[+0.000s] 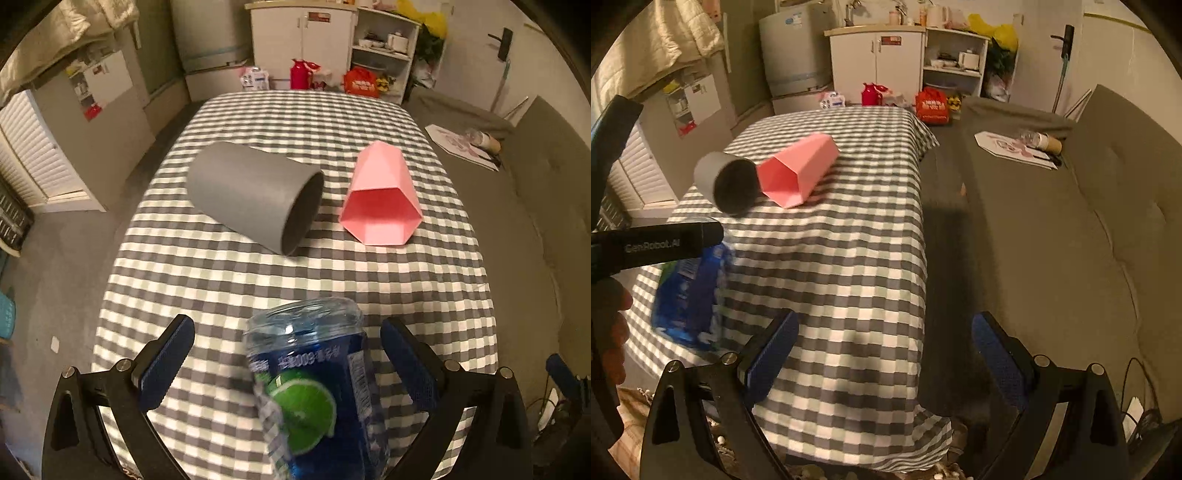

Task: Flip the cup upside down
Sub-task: 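Rotate the held bottle with the left tool until its cap points up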

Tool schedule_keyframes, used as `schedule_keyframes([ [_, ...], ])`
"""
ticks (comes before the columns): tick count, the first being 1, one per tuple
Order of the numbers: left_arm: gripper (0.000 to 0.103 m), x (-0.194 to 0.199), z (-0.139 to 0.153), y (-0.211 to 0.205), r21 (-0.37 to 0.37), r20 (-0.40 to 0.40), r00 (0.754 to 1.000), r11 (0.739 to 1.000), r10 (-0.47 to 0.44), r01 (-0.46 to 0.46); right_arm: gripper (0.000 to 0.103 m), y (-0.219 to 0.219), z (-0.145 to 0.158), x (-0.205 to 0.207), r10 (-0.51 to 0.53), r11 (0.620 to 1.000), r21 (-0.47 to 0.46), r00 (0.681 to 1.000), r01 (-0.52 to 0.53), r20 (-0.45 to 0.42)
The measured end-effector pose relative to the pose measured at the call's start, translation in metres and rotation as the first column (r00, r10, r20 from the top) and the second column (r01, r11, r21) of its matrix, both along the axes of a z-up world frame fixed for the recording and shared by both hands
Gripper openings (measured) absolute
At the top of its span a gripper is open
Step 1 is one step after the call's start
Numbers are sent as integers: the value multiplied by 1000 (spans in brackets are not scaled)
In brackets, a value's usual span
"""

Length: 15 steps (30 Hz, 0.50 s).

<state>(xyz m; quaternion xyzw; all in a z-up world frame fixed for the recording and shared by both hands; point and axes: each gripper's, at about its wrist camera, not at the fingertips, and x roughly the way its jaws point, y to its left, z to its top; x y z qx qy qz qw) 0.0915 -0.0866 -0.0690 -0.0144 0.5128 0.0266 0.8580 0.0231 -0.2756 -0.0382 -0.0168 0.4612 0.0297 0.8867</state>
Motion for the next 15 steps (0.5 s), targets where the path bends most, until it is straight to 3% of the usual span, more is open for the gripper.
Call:
schedule_keyframes([
  [6, 101, 7, -14, -3, -23, -38, 999, 1000, -16, 15, 95, -4, -12, 10, -15, 1000, 8, 999, 15, -33],
  [9, 78, 9, -19, -1, -54, -73, 997, 998, -16, 12, 95, 0, -15, 10, -6, 1000, -17, 999, 5, -31],
  [15, 77, 7, -6, -1, -86, -36, 999, 996, -28, 25, 95, -3, -12, 8, -20, 1000, -18, 1000, 20, -23],
])
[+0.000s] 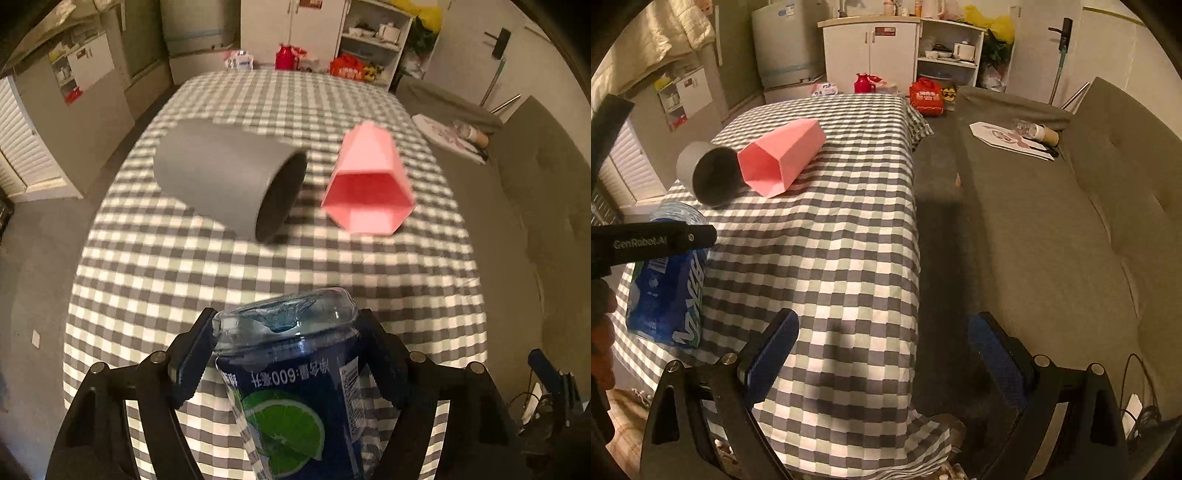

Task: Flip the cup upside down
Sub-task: 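Rotate the held bottle with the left tool until its cap points up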

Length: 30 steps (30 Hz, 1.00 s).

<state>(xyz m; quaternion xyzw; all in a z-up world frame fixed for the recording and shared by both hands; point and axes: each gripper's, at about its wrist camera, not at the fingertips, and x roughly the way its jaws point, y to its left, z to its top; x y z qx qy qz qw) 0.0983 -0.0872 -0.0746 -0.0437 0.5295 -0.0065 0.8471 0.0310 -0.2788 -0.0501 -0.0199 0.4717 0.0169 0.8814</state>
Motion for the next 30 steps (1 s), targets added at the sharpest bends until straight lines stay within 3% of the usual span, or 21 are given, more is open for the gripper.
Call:
schedule_keyframes([
  [9, 77, -8, 38, 1, 25, 165, 986, 999, -33, 29, 95, -2, 11, -5, -11, 1000, -9, 1000, 11, 18],
  [19, 78, -40, 38, -14, 102, 242, 966, 993, -90, 67, 95, -9, 15, -8, -37, 999, -7, 999, 37, 26],
  [24, 80, -63, 27, -14, 47, 263, 958, 993, -113, 105, 95, -16, 23, -14, -33, 997, 69, 998, 28, 61],
  [30, 87, -88, 22, -17, 62, 331, 934, 991, -135, 121, 95, -15, 32, -20, -28, 997, 73, 994, 21, 105],
])
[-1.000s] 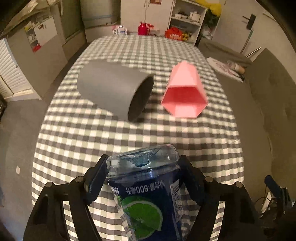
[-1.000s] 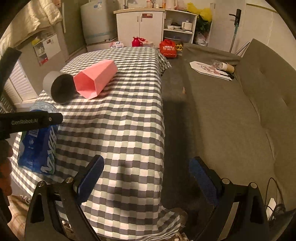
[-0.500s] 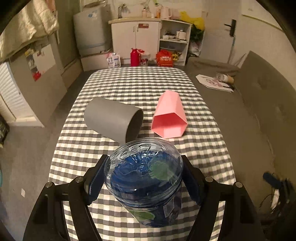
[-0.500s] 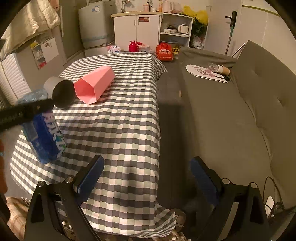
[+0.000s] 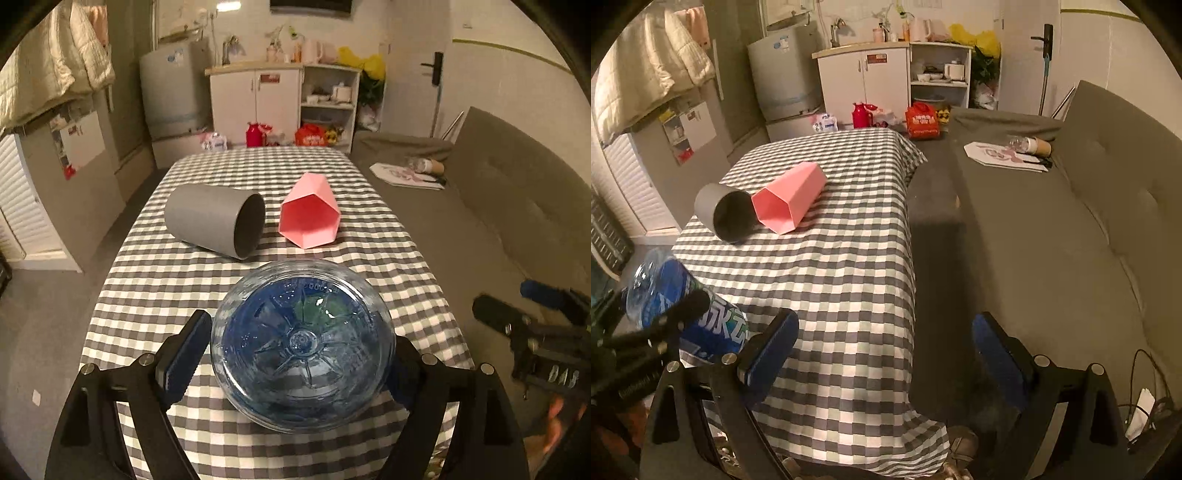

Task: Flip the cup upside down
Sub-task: 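Rotate the held bottle with the left tool until its cap points up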

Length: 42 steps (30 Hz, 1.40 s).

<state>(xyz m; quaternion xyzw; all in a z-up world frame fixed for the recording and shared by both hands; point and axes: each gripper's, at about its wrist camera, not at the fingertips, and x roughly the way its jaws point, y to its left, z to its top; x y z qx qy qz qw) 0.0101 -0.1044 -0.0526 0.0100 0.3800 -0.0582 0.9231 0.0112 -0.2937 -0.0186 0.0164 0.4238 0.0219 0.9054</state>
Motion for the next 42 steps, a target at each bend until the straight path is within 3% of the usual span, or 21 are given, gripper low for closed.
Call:
schedule_keyframes([
  [3, 87, -7, -9, -1, -22, -13, 999, 999, -30, 30, 95, -1, 0, -1, -19, 1000, 6, 1000, 19, -1],
  [7, 87, -5, -23, -2, 2, -31, 999, 1000, -28, 28, 95, 2, -5, -1, -22, 1000, 6, 1000, 22, -16],
  [11, 87, 5, -36, 4, -59, -44, 998, 998, -40, 38, 95, 8, -11, -1, -15, 1000, 3, 999, 15, -34],
  [16, 87, 6, -48, 4, -73, -48, 997, 996, -55, 52, 95, 14, -16, 3, -8, 1000, -10, 999, 7, -45],
  [21, 75, 1, -57, 5, -113, -47, 994, 990, -94, 88, 95, 11, -20, 4, -20, 1000, -14, 998, 19, -53],
  [25, 74, 3, -59, -1, -73, -30, 995, 993, -94, 92, 95, 8, -26, 6, -27, 1000, -12, 997, 26, -68],
  [42, 74, 44, -62, -8, -56, -69, 993, 994, -98, 94, 95, 15, -41, 19, -12, 1000, -16, 995, 10, -97],
])
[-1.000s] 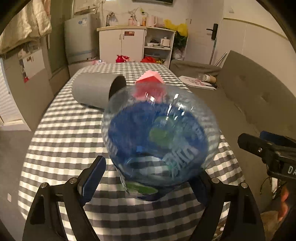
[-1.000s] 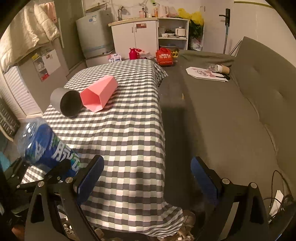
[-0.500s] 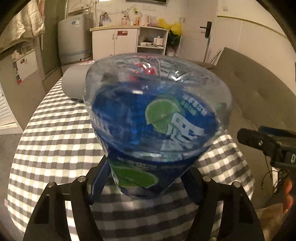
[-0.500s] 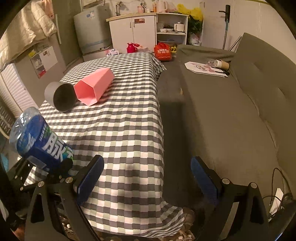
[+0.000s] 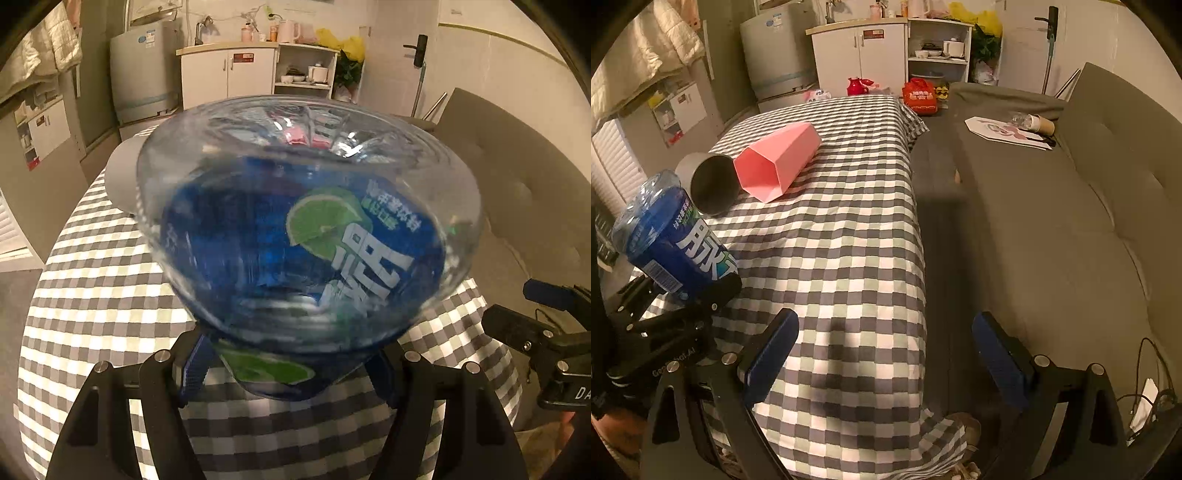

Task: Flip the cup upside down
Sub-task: 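Rotate the held bottle with the left tool until its cap points up, then lower the bottle upright onto the table and open the left tool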

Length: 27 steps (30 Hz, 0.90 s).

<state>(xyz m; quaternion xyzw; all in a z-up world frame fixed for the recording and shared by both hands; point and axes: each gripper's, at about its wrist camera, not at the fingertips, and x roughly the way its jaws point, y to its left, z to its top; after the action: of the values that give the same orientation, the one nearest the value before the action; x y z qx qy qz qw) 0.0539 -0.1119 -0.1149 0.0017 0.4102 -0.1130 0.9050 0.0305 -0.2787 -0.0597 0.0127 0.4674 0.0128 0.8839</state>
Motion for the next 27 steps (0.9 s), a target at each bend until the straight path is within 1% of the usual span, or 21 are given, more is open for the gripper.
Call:
schedule_keyframes([
  [4, 75, -2, 1, 5, -33, -5, 1000, 999, -20, 20, 95, 3, 7, 1, 8, 1000, -4, 1000, -8, 10],
  [6, 75, -2, 3, 7, -33, -26, 999, 999, -33, 32, 95, 4, 12, 0, 10, 1000, -5, 1000, -10, 21],
  [9, 80, -3, 8, 8, -53, -67, 997, 998, -40, 37, 95, 6, 24, -4, 14, 1000, -10, 999, -14, 38],
  [11, 82, -9, 13, 9, -70, -75, 996, 997, -44, 39, 95, 8, 34, -10, 15, 1000, -13, 999, -14, 50],
  [16, 83, -30, 42, 8, -66, -11, 999, 997, -50, 49, 95, 10, 59, -27, 15, 1000, -23, 996, -13, 90],
  [20, 83, -38, 61, 9, -65, 29, 999, 997, -46, 48, 95, 11, 81, -45, 11, 1000, -12, 992, -9, 126],
  [22, 83, -42, 64, 12, -61, 24, 999, 998, -35, 36, 95, 13, 89, -54, 13, 1000, -18, 990, -11, 137],
  [25, 83, -55, 68, 22, -92, 11, 1000, 996, -13, 14, 95, 14, 95, -66, 16, 1000, -25, 988, -13, 153],
  [27, 83, -60, 76, 26, -106, 11, 1000, 994, 1, 0, 95, 16, 100, -74, 25, 1000, -10, 987, -24, 160],
])
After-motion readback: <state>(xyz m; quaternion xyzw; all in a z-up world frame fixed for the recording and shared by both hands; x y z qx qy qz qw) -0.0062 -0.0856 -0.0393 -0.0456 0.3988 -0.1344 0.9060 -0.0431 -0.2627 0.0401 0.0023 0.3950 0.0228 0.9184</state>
